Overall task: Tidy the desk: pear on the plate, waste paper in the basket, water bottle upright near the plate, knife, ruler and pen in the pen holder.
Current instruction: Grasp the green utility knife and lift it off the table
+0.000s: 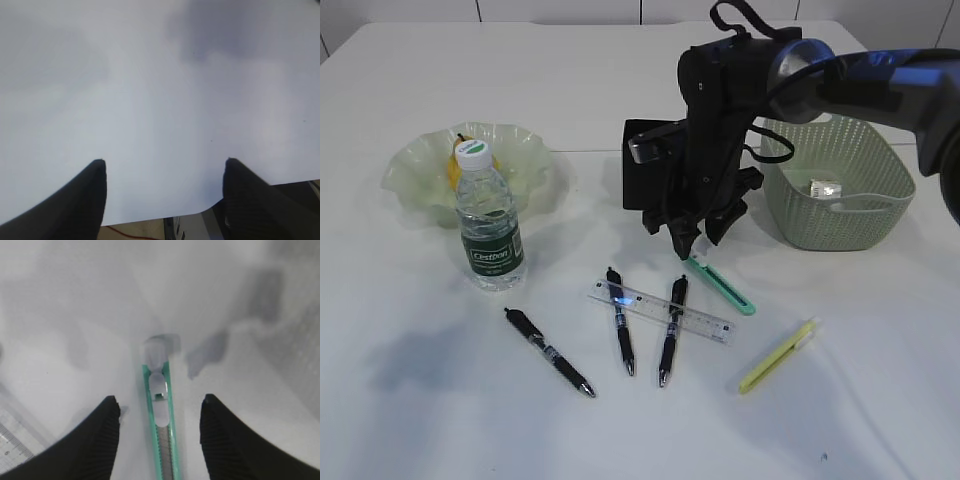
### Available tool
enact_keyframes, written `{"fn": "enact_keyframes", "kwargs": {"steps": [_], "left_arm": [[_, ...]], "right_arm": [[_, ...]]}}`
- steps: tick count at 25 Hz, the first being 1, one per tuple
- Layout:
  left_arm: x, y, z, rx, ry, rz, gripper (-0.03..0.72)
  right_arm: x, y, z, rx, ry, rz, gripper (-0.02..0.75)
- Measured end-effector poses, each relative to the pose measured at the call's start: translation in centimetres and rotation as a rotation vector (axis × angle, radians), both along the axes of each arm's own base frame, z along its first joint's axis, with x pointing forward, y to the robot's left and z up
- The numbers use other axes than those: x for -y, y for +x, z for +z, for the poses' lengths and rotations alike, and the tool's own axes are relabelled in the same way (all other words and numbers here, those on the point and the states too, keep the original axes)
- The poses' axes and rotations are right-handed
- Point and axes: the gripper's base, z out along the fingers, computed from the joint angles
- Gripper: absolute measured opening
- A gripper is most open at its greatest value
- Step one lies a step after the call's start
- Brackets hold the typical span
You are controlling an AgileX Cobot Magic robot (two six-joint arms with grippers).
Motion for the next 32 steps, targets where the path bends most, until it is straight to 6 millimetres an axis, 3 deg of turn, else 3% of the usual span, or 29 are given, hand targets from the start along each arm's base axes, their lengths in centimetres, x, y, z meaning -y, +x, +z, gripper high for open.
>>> {"fn": "enact_keyframes", "kwargs": {"steps": [32], "left_arm": [[0.01, 0.13, 0.03, 0.014, -0.001, -0.001, 0.510]], "right_arm": [[-0.24, 0.40, -0.96, 0.020, 0.016, 0.002, 0.388]]}}
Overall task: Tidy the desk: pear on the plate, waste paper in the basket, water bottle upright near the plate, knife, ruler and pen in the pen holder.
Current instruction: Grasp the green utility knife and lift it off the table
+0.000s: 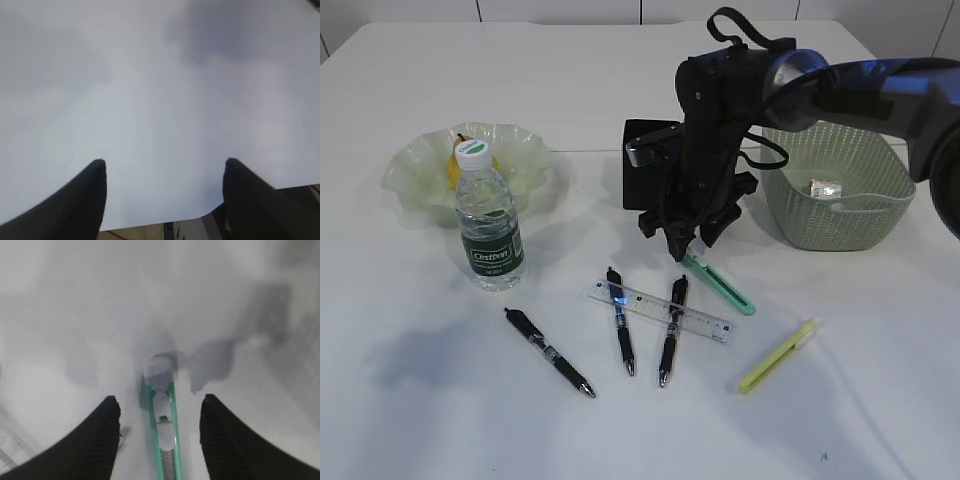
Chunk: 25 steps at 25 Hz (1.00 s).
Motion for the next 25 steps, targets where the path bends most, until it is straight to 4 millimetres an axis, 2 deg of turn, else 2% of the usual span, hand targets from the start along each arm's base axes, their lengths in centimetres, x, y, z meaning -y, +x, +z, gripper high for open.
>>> {"fn": "enact_keyframes", "kwargs": {"steps": [9, 14, 21, 25], "left_arm": [[0.0, 0.0, 0.0, 0.002, 0.000, 0.000, 0.510], [0.0, 0.0, 0.0, 0.004, 0.000, 0.000, 0.510], [0.0, 0.1, 0.0, 0.007, -0.001, 0.000, 0.510], [0.0, 0.1, 0.0, 0.007, -0.001, 0.000, 0.510]], "right_arm": [[-0.1, 0.0, -1.4, -0.027, 0.000, -0.003, 0.386], [-0.1, 0.0, -1.4, -0.027, 0.000, -0.003, 0.382], [-0.2, 0.1, -2.0, -0.037, 0.000, -0.004, 0.305], [-0.2, 0.1, -2.0, -0.035, 0.001, -0.004, 0.223]]}}
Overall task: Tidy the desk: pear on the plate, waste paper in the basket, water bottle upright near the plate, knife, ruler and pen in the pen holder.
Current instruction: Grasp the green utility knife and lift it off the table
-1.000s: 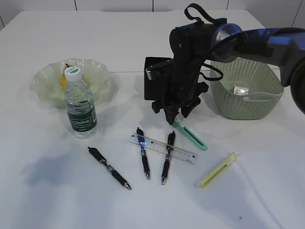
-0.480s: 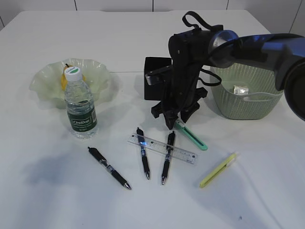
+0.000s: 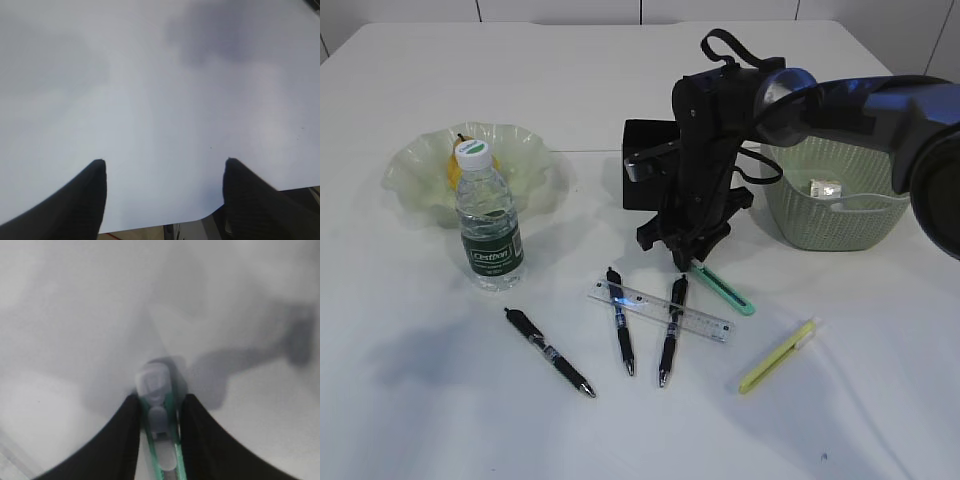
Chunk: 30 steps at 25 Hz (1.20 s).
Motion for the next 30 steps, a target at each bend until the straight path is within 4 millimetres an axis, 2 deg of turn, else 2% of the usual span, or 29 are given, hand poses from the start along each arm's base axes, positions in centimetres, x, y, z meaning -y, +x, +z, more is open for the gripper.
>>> {"fn": "enact_keyframes", "kwargs": {"steps": [4, 13, 16, 24, 30], "left_arm": [[0.0, 0.0, 0.0, 0.004, 0.000, 0.000, 0.510], [0.0, 0.0, 0.0, 0.004, 0.000, 0.000, 0.510], [0.0, 0.0, 0.0, 0.005, 0.000, 0.000, 0.510], [0.0, 0.0, 0.0, 0.005, 0.000, 0.000, 0.510], [0.0, 0.1, 0.0, 0.006, -0.001, 0.000, 0.510]], "right_arm": [[0.0, 0.0, 0.0, -0.001, 0.000, 0.000, 0.136], [0.0, 0.0, 0.6, -0.012, -0.005, -0.001, 0.120], [0.0, 0.1, 2.0, 0.007, 0.002, -0.002, 0.120], [0.2, -0.4, 7.7, 0.112, 0.044, -0.002, 0.120], [0.1, -0.1, 11.1, 0.231, 0.098, -0.016, 0.120]]}}
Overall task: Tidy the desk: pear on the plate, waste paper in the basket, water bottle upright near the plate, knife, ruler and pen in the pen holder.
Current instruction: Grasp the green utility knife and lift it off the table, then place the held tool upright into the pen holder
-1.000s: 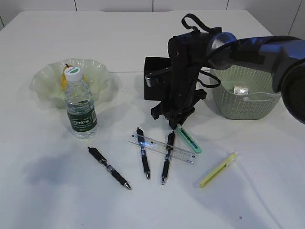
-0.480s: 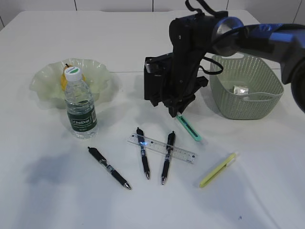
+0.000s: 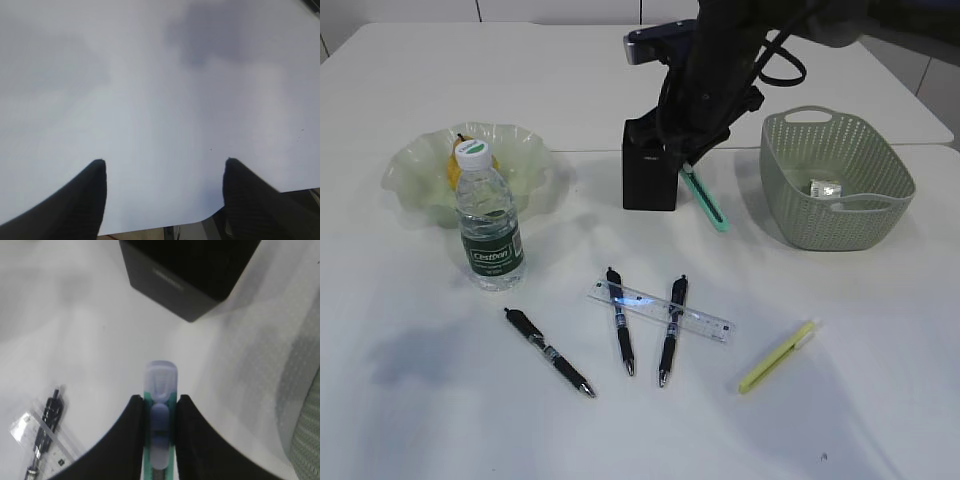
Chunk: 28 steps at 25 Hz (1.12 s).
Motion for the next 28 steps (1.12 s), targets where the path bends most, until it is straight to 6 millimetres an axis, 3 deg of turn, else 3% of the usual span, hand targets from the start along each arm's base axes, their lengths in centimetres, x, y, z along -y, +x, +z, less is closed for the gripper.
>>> {"fn": "enact_keyframes", "kwargs": {"steps": [15, 23, 28], "left_arm": [[0.0, 0.0, 0.0, 0.002, 0.000, 0.000, 0.510], [0.0, 0.1, 0.0, 0.014, -0.002, 0.001, 0.510], [0.0, 0.3, 0.1, 0.034, -0.003, 0.001, 0.510]], "right_arm": [[-0.9, 2.9, 3.4, 0.371, 0.177, -0.028, 0.120], [1.3, 4.9, 4.7, 0.552, 0.254, -0.077, 0.120], [1.7, 6.2, 4.4, 0.667, 0.301, -0.090, 0.120]]}}
